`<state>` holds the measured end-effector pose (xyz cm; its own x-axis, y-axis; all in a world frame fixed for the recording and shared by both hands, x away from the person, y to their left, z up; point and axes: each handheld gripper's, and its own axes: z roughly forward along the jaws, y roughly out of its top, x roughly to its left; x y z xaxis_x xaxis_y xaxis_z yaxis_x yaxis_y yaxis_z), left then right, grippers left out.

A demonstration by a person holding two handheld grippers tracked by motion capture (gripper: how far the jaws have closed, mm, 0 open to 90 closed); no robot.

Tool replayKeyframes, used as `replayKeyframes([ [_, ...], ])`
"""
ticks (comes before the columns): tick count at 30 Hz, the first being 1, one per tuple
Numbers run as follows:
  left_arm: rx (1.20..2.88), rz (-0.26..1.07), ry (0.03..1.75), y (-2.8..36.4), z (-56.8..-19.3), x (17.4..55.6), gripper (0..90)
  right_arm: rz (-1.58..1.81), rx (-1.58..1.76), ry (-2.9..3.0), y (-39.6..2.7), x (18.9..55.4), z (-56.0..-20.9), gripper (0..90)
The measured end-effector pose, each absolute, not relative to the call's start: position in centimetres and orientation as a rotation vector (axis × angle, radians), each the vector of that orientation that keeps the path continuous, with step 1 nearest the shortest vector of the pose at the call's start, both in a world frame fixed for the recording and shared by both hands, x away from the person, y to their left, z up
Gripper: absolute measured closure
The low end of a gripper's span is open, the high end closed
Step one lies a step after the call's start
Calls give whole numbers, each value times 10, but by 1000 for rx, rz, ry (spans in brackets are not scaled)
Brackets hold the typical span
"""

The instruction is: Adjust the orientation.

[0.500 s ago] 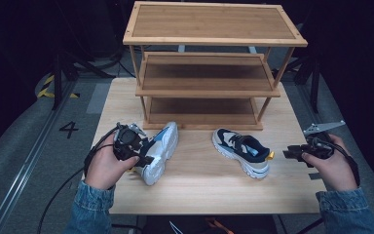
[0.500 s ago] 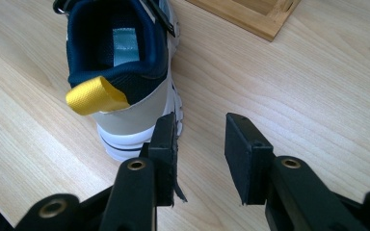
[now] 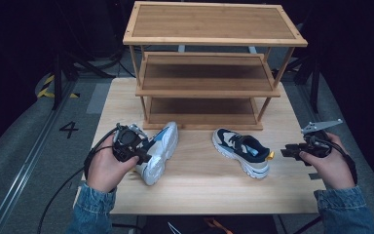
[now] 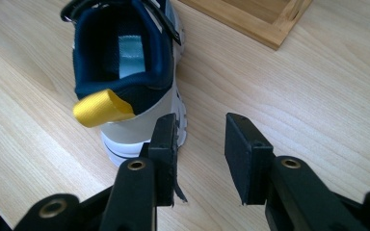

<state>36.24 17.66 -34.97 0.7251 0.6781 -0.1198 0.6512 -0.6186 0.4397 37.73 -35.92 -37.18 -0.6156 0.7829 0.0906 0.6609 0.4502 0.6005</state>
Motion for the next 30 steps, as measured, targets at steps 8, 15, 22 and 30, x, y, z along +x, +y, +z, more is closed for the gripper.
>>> replayKeyframes([
  [8, 2503, 58, 1008, 162, -358, 366, 900, 893, 1272, 2500, -362, 378, -374, 667],
  [15, 2507, 33, 1003, 164, -369, 374, 900, 895, 1266, 2498, -362, 376, -373, 667],
  [22, 2522, 27, 987, 162, -371, 376, 898, 889, 1278, 2493, -363, 373, -374, 667],
  [30, 2542, -6, 881, 139, -369, 369, 897, 887, 1282, 2494, -364, 371, -374, 667],
])
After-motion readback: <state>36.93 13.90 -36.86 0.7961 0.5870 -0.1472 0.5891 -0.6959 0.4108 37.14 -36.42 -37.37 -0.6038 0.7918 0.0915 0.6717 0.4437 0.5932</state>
